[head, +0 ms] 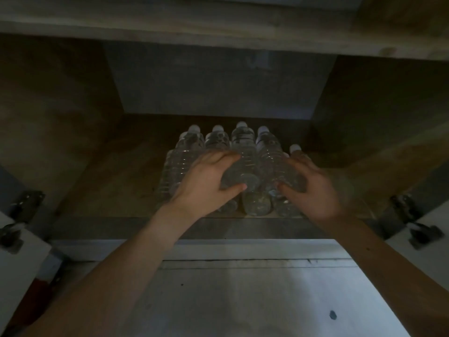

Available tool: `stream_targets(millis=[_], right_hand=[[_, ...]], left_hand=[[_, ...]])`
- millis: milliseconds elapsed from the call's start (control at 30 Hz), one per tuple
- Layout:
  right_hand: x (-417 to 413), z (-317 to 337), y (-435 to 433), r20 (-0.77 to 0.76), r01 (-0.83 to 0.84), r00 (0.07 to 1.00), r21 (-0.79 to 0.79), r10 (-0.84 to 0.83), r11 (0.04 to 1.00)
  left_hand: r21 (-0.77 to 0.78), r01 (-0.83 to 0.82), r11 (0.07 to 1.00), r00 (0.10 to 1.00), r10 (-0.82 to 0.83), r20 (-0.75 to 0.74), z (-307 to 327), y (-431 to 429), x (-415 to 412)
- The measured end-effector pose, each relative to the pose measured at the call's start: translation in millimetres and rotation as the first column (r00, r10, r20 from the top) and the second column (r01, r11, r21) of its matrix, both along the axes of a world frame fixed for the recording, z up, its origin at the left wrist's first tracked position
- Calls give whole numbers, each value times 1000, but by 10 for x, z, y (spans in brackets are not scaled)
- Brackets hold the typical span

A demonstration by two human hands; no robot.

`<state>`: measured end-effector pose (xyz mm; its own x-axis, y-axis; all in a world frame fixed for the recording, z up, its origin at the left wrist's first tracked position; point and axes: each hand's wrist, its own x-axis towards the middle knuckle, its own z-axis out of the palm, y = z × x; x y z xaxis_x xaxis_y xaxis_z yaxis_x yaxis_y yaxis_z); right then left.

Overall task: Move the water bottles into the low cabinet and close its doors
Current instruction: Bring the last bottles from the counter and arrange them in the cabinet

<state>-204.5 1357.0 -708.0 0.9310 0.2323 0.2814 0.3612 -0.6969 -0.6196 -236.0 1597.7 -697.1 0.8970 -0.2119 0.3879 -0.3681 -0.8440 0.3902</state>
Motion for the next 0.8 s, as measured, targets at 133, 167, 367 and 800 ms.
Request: stream_targets(millis=[133,167,367,800], right_hand=[[48,-38,-65,-145,-34,988,127,52,991],[54,-50,-71,-154,-56,985,142,77,988],[78,-98,-33,-146,-62,985,176,88,982],[3,-114,-29,-122,-50,990,171,71,984]], left_hand=[[129,31,991,997,-22,-75,13,-147,180],[158,28,987,996,-13,-92,4,-166,213],[139,0,990,999,7,-52,-32,-190,300],[178,52,983,998,-56,15,-68,-174,159]])
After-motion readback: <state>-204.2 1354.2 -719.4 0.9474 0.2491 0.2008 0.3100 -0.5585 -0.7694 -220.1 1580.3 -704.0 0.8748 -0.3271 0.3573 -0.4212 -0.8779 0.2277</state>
